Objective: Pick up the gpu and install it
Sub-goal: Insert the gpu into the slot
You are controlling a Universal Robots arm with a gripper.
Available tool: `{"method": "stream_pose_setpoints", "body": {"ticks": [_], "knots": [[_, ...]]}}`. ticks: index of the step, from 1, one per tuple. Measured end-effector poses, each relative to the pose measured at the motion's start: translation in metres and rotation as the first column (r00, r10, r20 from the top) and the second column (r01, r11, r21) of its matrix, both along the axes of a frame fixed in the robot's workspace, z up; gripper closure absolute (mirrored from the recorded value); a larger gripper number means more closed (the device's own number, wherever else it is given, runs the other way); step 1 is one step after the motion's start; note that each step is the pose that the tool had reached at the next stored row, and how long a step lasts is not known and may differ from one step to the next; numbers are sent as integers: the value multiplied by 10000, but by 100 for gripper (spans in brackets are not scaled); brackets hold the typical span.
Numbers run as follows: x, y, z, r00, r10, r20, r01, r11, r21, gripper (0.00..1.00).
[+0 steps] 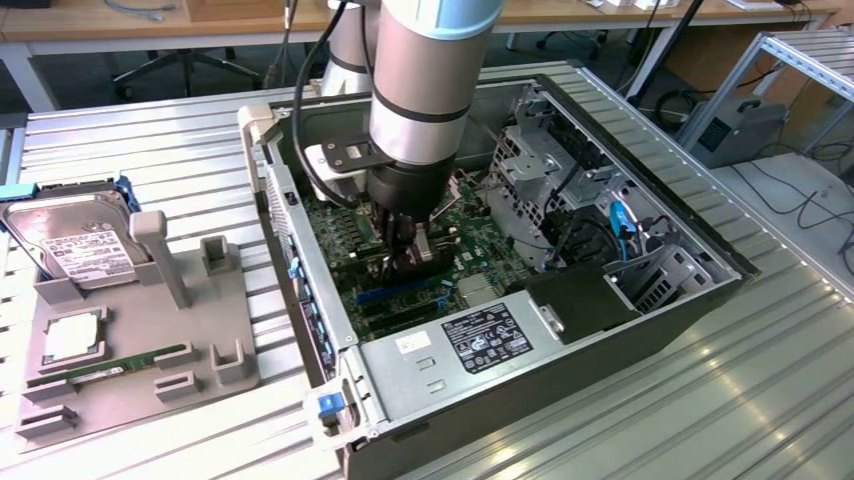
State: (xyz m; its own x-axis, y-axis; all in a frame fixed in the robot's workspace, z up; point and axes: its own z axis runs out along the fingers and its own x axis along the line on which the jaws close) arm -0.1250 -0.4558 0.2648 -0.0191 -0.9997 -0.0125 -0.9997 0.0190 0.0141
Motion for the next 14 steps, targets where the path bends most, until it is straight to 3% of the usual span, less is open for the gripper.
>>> {"method": "stream_pose_setpoints", "body": {"ticks": [14], "knots": [[-5, 0, -29, 9998, -186, 0, 186, 9998, 1, 73]]}}
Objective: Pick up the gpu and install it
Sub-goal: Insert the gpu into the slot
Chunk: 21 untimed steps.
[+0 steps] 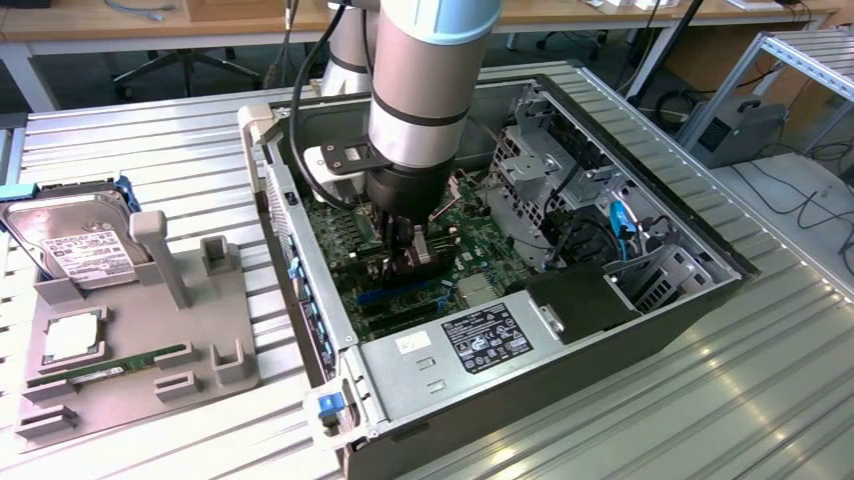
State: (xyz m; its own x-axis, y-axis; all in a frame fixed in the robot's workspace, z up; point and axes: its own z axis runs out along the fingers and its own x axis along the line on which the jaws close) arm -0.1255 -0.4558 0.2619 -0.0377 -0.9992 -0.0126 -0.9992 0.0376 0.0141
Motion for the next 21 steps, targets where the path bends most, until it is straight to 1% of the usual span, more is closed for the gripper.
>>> {"method": "stream_pose_setpoints", "body": {"ticks": [6, 9, 10, 11, 14, 17, 21], "knots": [[0, 0, 0, 10000, 0, -1, 0, 10000, -1, 73], [0, 0, 0, 10000, -1, 0, 1, 10000, -45, 73], [-1, 0, 7, 10000, -1, 1, 1, 10000, -71, 73], [-2, 0, 12, 10000, -1, 3, 1, 10000, -87, 73], [-3, 0, 22, 10000, 0, 8, 0, 9999, -105, 73], [-3, 0, 24, 10000, 0, 4, 0, 9999, -152, 73], [-3, 0, 21, 10000, 5, 5, -5, 9998, -191, 73]]}}
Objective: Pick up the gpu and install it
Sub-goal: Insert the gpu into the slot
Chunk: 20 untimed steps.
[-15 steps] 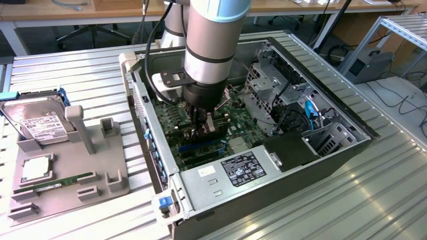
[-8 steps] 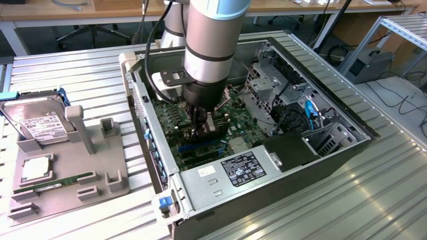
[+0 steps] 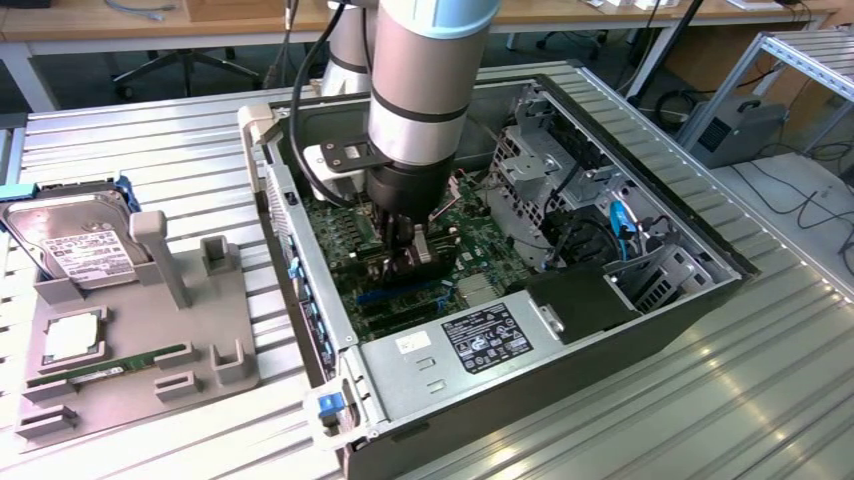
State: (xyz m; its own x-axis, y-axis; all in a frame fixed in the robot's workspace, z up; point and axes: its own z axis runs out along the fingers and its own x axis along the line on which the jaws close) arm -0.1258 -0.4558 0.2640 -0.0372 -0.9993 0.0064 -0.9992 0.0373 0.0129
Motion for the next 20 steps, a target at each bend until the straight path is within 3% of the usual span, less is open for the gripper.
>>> {"method": "stream_pose_setpoints", "body": {"ticks": [4, 20], "knots": [[0, 2, -6, 10000, 20, 0, -20, 10000, -25, 73], [-1, 20, -26, 10000, 23, 1, -23, 10000, -25, 73]]}}
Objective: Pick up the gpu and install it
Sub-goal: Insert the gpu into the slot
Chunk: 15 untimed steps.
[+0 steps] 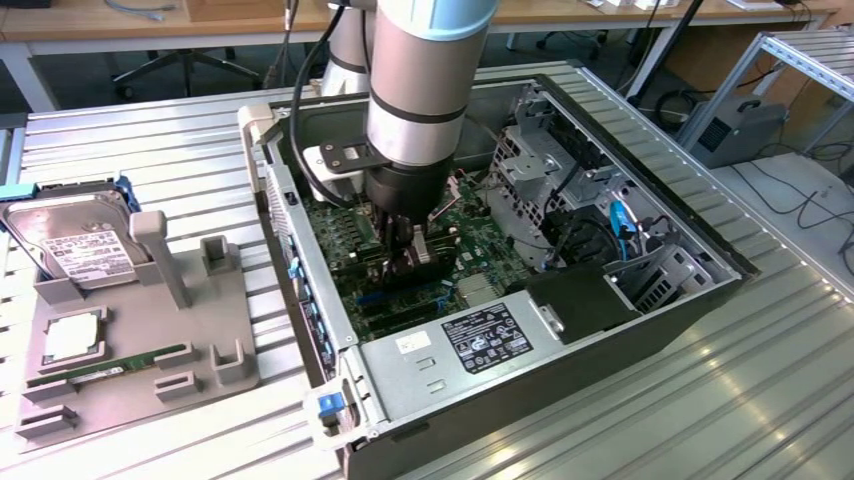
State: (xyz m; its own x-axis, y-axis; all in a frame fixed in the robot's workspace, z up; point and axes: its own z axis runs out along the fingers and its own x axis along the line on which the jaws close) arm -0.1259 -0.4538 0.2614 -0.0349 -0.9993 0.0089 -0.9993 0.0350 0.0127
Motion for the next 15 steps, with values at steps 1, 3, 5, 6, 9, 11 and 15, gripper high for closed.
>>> {"method": "stream_pose_setpoints", "body": {"ticks": [1, 3, 5, 6, 9, 11, 15], "knots": [[0, 0, 0, 10000, 0, 0, 0, 10000, 0, 73], [0, 0, 0, 10000, 0, 1, 0, 10000, 3, 73], [0, 0, 11, 10000, 0, -1, 0, 10000, 1, 73], [0, 0, 17, 10000, 0, 0, 0, 10000, 2, 73], [0, 0, 29, 10000, 0, 1, 0, 10000, 4, 73], [0, 0, 29, 10000, 0, 1, 0, 10000, 5, 73], [0, 0, 30, 10000, 64, 0, -64, 10000, 3, 73]]}}
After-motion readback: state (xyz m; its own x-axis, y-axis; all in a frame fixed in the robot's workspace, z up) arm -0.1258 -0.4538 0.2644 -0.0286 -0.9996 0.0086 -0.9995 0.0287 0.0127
